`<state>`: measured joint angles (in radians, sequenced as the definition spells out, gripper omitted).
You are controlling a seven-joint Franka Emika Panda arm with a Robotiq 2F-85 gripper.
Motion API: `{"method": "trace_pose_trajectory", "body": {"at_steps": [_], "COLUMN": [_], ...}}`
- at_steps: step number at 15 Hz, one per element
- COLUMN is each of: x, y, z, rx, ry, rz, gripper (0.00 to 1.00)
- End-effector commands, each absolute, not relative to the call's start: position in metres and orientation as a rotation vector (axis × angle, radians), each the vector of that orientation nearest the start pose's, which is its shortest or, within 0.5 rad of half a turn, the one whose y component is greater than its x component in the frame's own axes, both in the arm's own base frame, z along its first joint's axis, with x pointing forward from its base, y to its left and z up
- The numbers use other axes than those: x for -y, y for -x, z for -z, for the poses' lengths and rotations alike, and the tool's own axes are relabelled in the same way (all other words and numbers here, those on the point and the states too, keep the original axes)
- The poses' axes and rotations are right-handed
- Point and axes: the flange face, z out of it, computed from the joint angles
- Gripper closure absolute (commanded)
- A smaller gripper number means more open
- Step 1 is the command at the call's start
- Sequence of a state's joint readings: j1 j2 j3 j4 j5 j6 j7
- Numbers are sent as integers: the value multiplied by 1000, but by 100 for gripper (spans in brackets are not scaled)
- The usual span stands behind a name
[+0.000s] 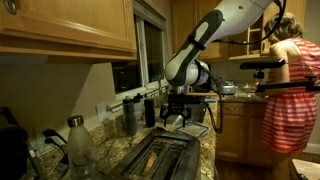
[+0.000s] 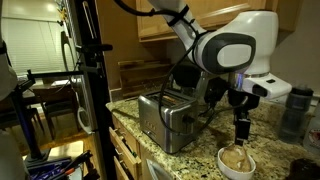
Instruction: Put two slices of bread in the toaster
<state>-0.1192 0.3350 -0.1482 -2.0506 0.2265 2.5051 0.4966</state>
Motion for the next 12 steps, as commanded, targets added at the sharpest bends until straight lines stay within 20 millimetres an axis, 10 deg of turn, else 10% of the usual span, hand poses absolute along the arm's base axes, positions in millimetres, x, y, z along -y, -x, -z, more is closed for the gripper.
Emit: {"method": "trace_pose_trajectory", "body": {"at_steps": [1,12], "x": [164,171], "y": [-592,-603], "z": [-291,-263], "rx": [-1323,-1340], "ry": [2683,2702], "rz": [93,35], "gripper": [0,0]}}
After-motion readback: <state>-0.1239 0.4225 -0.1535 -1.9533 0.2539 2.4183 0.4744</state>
